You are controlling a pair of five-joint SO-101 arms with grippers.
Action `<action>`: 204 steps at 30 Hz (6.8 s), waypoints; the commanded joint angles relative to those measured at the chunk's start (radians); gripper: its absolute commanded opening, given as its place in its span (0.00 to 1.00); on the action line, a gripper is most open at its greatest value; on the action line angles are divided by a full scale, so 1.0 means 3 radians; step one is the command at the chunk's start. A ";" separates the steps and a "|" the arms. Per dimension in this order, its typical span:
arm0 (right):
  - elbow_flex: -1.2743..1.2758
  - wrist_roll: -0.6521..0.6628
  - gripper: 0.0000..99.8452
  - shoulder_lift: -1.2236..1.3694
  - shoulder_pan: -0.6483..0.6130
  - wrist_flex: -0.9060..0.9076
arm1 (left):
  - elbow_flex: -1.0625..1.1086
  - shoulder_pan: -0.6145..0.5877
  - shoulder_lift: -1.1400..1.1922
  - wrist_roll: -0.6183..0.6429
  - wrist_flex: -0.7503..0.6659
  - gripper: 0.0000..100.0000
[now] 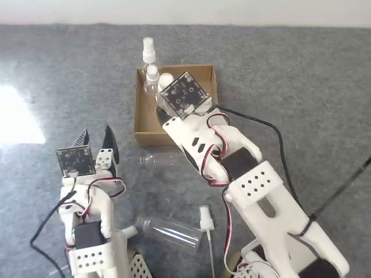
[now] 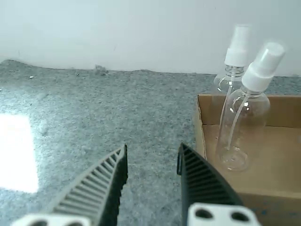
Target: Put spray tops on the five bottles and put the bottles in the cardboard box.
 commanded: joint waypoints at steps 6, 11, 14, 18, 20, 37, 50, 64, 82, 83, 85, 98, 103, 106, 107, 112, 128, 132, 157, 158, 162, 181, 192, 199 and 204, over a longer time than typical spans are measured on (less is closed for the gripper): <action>-0.0230 -0.0292 0.08 0.0263 -0.0023 -0.0458 | -0.0043 -0.0005 -0.0051 0.0010 -0.0082 0.17; -0.0230 -0.0348 0.08 0.0540 -0.0023 -0.0642 | -0.0043 -0.0005 -0.0051 0.0010 -0.0082 0.17; -0.0230 -0.0348 0.08 0.0698 -0.0023 -0.0790 | -0.0043 -0.0005 -0.0051 0.0010 -0.0082 0.17; -0.0230 -0.0348 0.08 0.0872 -0.0023 -0.0923 | -0.0043 -0.0005 -0.0051 0.0010 -0.0087 0.17; -0.0230 -0.0348 0.08 0.0959 -0.0033 -0.0985 | -0.0043 -0.0005 -0.0051 0.0010 -0.0087 0.17; -0.0230 -0.0348 0.08 0.1634 -0.0197 -0.1460 | -0.0043 -0.0010 -0.0051 0.0010 -0.0097 0.17; -0.0225 -0.0604 0.09 0.1655 -0.0207 -0.1450 | -0.0043 -0.0020 -0.0051 0.0010 -0.0097 0.17; -0.0245 -0.0747 0.09 0.1828 -0.0258 -0.1460 | -0.0043 -0.0026 -0.0051 0.0010 -0.0082 0.17; -0.0230 -0.0747 0.09 0.1834 -0.0258 -0.1430 | -0.0043 -0.0026 -0.0051 0.0005 -0.0082 0.17; -0.0230 -0.0747 0.09 0.1834 -0.0258 -0.1424 | -0.0043 -0.0026 -0.0051 0.0005 -0.0082 0.17; -0.0230 -0.0747 0.09 0.1834 -0.0258 -0.1424 | -0.0043 -0.0026 -0.0051 0.0005 -0.0082 0.17; -0.0225 -0.0747 0.21 0.1834 -0.0263 -0.1414 | -0.0043 -0.0026 -0.0051 0.0005 -0.0082 0.17; -0.0240 -0.0747 0.29 0.1828 -0.0263 -0.1297 | -0.0043 -0.0026 -0.0051 0.0005 -0.0082 0.17; -0.0245 -0.0747 0.31 0.1823 -0.0263 -0.1250 | -0.0043 -0.0026 -0.0051 0.0005 -0.0082 0.17; -0.0245 -0.0747 0.31 0.1823 -0.0263 -0.1250 | -0.0043 -0.0026 -0.0051 0.0005 -0.0082 0.17; -0.0240 -0.0742 0.31 0.1793 -0.0274 -0.1245 | -0.0043 -0.0026 -0.0051 0.0005 -0.0082 0.17; -0.0245 -0.0604 0.35 0.1634 -0.0330 -0.0969 | -0.0043 -0.0026 -0.0051 0.0005 -0.0082 0.17; -0.0245 -0.0604 0.37 0.1639 -0.0330 -0.0964 | -0.0043 -0.0026 -0.0051 0.0000 -0.0082 0.17; -0.0496 -0.0588 0.37 0.0908 -0.0115 0.0376 | -0.0043 -0.0026 -0.0051 -0.0005 -0.0082 0.17; -0.0496 -0.0583 0.37 0.0862 -0.0084 0.0417 | -0.0043 -0.0026 -0.0051 -0.0005 -0.0082 0.17; -0.0496 -0.0578 0.37 0.0724 -0.0023 0.0611 | -0.0043 -0.0026 -0.0051 -0.0005 -0.0082 0.17; -0.0506 -0.0578 0.25 0.0269 0.0100 0.1276 | -0.0043 -0.0026 -0.0051 -0.0005 -0.0082 0.17; -0.0614 -0.0578 0.21 -0.0320 0.0289 0.1736 | -0.0043 -0.0026 -0.0051 -0.0005 -0.0082 0.17; -0.0481 -0.0578 0.21 -0.0463 0.0263 0.1869 | -0.0043 -0.0026 -0.0051 -0.0005 -0.0082 0.17; -0.0358 -0.0563 0.21 -0.0458 0.0258 0.1869 | -0.0043 -0.0026 -0.0051 -0.0005 -0.0082 0.17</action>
